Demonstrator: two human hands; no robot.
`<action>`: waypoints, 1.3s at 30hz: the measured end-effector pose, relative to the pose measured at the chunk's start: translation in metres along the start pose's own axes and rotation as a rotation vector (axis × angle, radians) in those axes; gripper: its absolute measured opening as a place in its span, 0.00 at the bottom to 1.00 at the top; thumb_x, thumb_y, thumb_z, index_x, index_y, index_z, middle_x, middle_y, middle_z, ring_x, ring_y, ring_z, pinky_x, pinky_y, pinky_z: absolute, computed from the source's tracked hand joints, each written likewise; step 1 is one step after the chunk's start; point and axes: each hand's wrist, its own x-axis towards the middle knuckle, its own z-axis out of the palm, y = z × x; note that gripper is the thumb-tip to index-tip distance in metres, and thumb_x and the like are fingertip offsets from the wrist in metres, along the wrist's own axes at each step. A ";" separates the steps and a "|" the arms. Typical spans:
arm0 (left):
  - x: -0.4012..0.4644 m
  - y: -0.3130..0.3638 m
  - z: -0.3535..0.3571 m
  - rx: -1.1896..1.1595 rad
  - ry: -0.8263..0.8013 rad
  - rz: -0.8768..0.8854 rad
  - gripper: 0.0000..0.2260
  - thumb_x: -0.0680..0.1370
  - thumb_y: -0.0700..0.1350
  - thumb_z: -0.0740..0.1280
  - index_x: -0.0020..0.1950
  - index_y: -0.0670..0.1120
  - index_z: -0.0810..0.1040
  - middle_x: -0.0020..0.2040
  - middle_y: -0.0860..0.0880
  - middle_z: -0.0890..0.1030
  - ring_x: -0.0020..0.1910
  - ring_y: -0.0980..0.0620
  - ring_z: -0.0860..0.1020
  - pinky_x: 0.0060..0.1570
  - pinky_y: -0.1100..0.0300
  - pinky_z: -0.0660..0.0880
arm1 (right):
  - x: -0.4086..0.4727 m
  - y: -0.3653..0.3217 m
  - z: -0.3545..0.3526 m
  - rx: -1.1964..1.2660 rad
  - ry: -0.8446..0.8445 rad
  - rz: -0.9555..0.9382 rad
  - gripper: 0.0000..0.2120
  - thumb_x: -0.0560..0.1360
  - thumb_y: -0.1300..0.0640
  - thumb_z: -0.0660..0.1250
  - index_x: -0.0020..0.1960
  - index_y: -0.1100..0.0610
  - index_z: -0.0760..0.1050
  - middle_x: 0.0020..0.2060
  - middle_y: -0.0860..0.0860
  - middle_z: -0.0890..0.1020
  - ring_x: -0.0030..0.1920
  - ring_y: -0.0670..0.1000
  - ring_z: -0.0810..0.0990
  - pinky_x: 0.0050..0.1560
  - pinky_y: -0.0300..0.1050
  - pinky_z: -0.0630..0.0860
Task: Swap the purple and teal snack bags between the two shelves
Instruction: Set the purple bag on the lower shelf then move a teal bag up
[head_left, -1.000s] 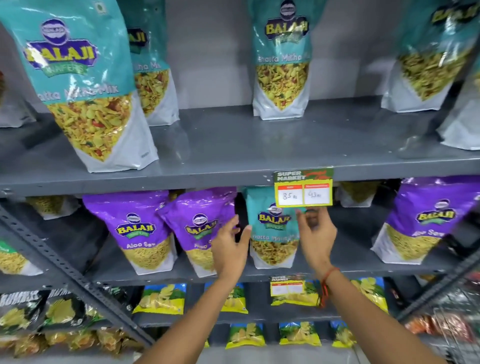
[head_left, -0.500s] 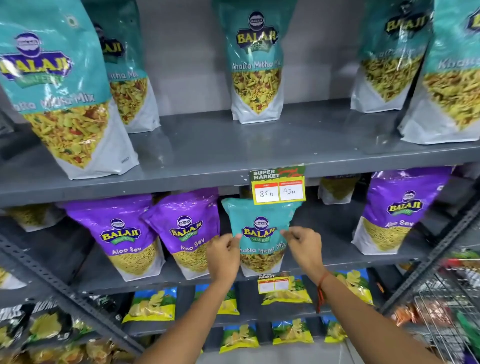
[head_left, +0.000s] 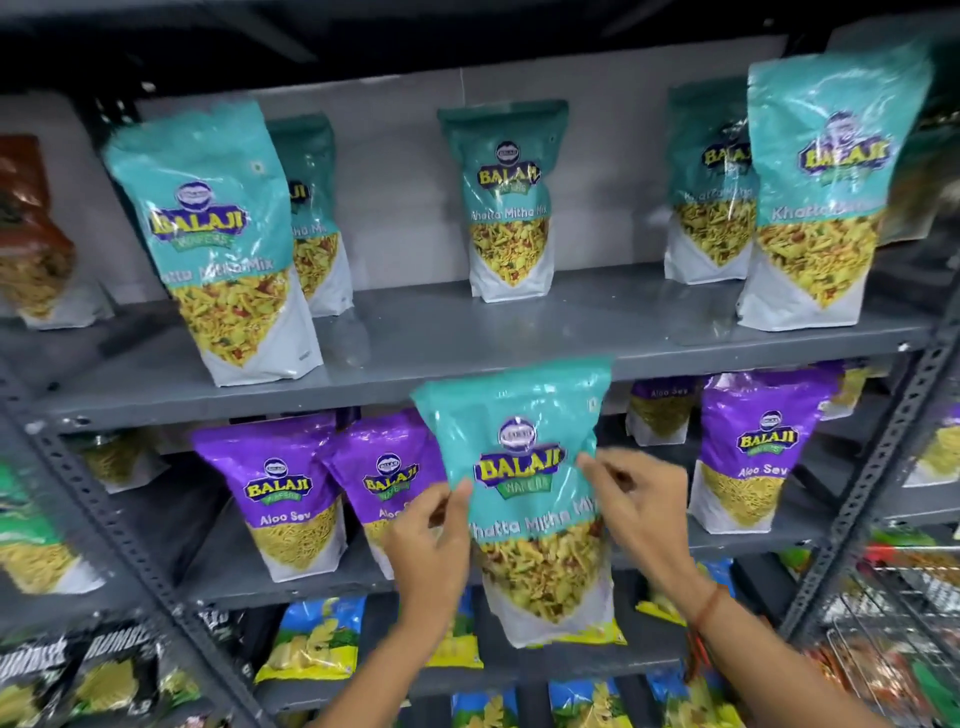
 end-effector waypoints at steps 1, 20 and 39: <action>0.016 0.016 0.001 -0.026 0.022 0.033 0.17 0.74 0.58 0.64 0.30 0.50 0.70 0.27 0.54 0.69 0.27 0.61 0.63 0.28 0.65 0.62 | 0.017 -0.014 -0.003 0.018 0.040 -0.024 0.17 0.73 0.48 0.67 0.33 0.60 0.80 0.25 0.52 0.79 0.28 0.47 0.73 0.31 0.50 0.73; 0.253 0.093 0.055 -0.127 0.247 0.168 0.13 0.76 0.49 0.70 0.35 0.43 0.81 0.28 0.53 0.76 0.29 0.57 0.69 0.35 0.54 0.69 | 0.257 -0.055 0.042 0.149 0.110 -0.102 0.26 0.71 0.44 0.66 0.36 0.69 0.77 0.33 0.69 0.80 0.32 0.47 0.67 0.33 0.53 0.71; 0.223 0.012 0.033 0.158 -0.484 -0.237 0.43 0.52 0.68 0.80 0.64 0.58 0.71 0.61 0.57 0.81 0.60 0.55 0.80 0.64 0.49 0.75 | 0.214 0.004 0.037 0.003 -0.687 0.210 0.44 0.63 0.42 0.80 0.73 0.46 0.63 0.65 0.44 0.78 0.64 0.46 0.77 0.69 0.49 0.74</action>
